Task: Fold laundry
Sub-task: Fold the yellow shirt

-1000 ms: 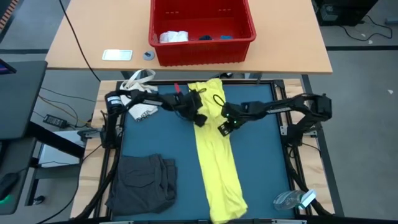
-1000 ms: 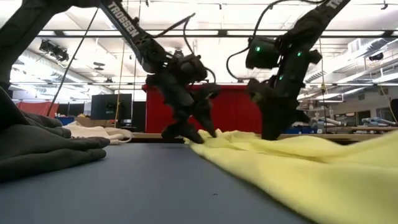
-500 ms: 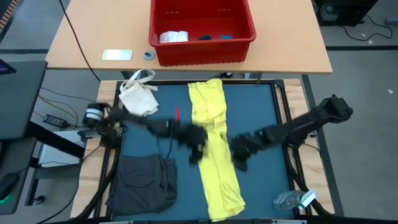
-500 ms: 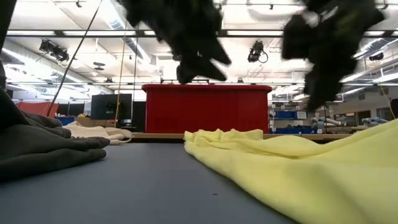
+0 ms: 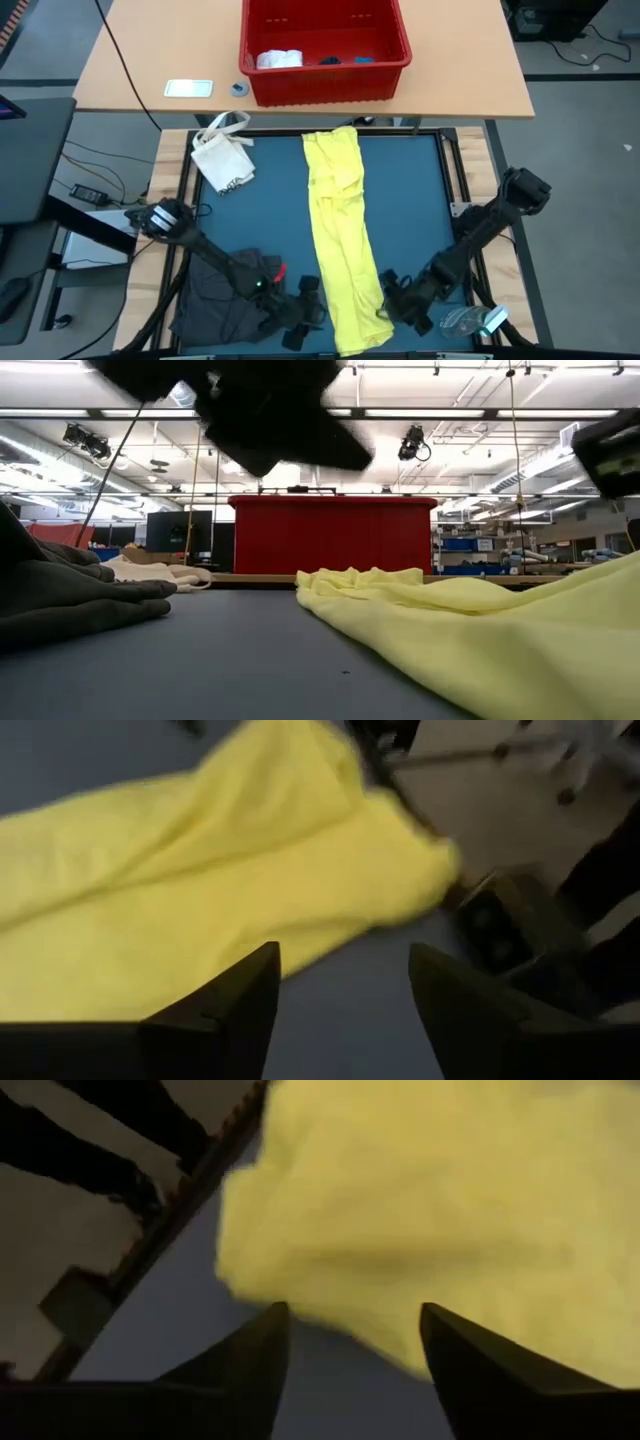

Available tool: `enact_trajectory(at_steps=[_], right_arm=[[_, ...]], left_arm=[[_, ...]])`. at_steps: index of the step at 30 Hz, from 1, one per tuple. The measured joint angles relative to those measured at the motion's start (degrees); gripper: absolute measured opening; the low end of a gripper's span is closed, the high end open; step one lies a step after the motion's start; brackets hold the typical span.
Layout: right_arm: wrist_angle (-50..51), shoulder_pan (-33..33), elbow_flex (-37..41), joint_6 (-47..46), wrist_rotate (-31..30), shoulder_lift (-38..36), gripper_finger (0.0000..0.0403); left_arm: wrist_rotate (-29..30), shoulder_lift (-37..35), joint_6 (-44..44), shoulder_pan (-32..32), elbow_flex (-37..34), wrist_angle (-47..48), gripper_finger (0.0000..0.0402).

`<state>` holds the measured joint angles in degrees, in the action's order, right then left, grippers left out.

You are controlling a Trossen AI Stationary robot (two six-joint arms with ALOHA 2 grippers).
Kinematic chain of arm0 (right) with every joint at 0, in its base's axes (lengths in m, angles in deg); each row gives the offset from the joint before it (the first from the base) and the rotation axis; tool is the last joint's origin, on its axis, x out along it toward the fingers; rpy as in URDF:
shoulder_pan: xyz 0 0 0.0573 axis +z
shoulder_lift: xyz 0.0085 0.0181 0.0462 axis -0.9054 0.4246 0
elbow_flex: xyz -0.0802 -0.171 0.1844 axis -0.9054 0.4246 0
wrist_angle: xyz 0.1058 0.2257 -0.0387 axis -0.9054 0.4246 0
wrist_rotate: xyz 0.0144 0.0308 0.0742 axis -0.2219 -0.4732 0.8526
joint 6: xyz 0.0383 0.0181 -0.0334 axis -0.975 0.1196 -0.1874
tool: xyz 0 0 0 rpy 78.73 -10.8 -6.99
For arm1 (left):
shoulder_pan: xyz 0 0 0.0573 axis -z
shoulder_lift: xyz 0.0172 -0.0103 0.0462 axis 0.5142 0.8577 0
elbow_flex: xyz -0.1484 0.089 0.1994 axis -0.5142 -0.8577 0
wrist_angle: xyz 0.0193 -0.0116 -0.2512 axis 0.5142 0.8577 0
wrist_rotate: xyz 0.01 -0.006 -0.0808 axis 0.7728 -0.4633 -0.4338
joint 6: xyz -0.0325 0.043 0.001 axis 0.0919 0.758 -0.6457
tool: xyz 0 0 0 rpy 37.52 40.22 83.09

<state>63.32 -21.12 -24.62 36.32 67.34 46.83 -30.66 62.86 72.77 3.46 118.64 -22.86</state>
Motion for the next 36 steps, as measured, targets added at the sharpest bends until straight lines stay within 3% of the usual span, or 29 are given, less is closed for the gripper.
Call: enact_trajectory(at_steps=[7, 22, 26, 31, 33, 36], right_arm=[[0.2, 4.6, -6.5, 6.3, -7.0, 8.0, 0.0282], [2.8, 5.4, -9.7, 0.4, -9.3, 12.9, 0.0249], [3.2, 4.6, -9.7, -2.2, -8.9, 12.9, 0.0229], [4.7, 3.8, -9.7, -6.2, -8.8, 12.9, 0.0195], [5.4, 3.0, -9.7, -11.2, -8.0, 12.8, 0.0163], [7.5, 0.7, -9.7, -19.1, -3.1, 11.5, 0.0073]], left_arm=[[1.0, 3.1, 5.2, -2.0, 0.0, -6.6, 0.0275], [-5.0, 9.1, 21.3, -3.5, 0.0, -11.7, 0.0269], [-5.9, 12.0, 21.4, -4.4, 1.3, -11.9, 0.0235], [-6.3, 15.1, 20.9, -4.9, 5.1, -11.7, 0.0157], [-7.0, 15.2, 17.5, -5.3, 6.8, -9.0, 0.0116], [-13.2, 14.6, 9.0, -7.3, 9.5, -3.0, 0.0036]])
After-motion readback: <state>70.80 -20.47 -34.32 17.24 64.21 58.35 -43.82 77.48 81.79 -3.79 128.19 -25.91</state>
